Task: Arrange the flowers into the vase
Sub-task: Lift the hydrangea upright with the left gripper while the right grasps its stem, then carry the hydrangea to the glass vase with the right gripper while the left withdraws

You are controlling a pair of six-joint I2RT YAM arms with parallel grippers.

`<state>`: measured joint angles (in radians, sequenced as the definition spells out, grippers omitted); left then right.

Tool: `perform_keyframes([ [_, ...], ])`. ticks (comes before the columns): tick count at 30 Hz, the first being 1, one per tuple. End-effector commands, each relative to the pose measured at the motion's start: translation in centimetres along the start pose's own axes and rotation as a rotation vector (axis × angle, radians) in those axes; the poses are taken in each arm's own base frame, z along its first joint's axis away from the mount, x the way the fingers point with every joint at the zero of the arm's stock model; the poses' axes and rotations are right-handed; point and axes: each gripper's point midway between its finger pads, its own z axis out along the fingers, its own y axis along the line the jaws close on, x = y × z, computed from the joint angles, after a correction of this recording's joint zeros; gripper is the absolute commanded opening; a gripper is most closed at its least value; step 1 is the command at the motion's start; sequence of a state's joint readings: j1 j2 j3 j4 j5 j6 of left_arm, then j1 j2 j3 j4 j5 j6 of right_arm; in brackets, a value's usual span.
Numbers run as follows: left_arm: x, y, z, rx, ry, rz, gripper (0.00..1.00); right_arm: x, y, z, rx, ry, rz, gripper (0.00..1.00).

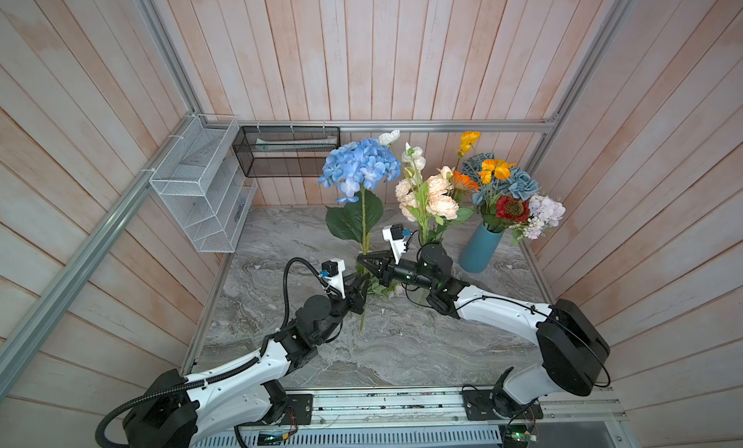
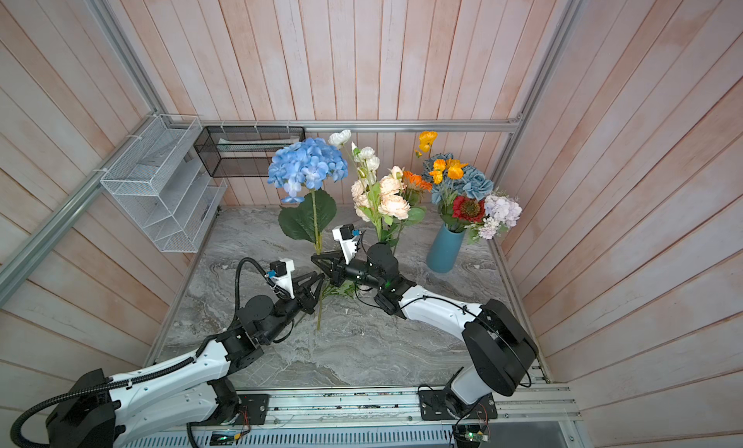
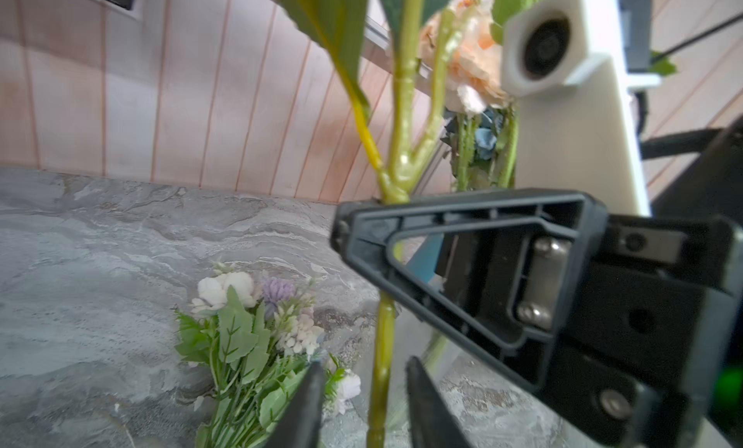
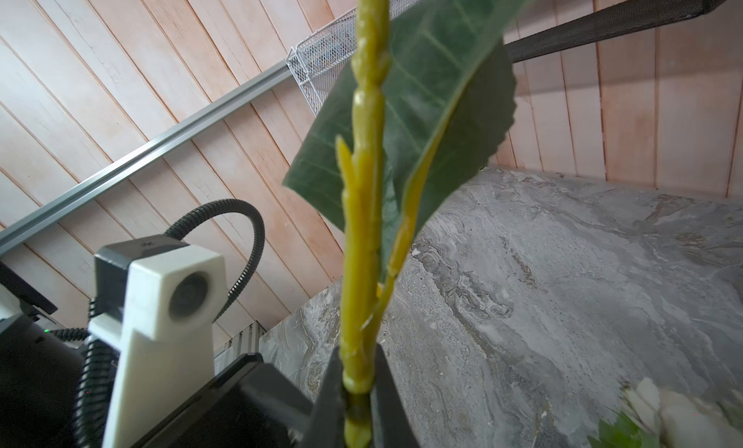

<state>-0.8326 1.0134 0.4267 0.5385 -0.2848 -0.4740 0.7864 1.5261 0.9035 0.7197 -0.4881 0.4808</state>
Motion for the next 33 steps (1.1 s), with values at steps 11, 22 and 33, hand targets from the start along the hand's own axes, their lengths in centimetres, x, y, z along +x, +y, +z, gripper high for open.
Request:
perform_keyframes([
  [11,0.8,9.4,-3.4,-0.356,-0.09,-0.234,0.88,-5.3,2.2,-1.3,0.046,-0.072,-0.269,0.0],
  [22,2.1,10.5,-0.5,-0.335,0.022,-0.249,0.92,-9.4,4.9,-6.9,0.147,-0.141,-0.429,0.0],
  [33,4.1,8.9,3.6,-0.272,0.163,-0.24,1.0,-14.1,4.3,-14.3,0.437,-0.27,-0.566,0.0],
])
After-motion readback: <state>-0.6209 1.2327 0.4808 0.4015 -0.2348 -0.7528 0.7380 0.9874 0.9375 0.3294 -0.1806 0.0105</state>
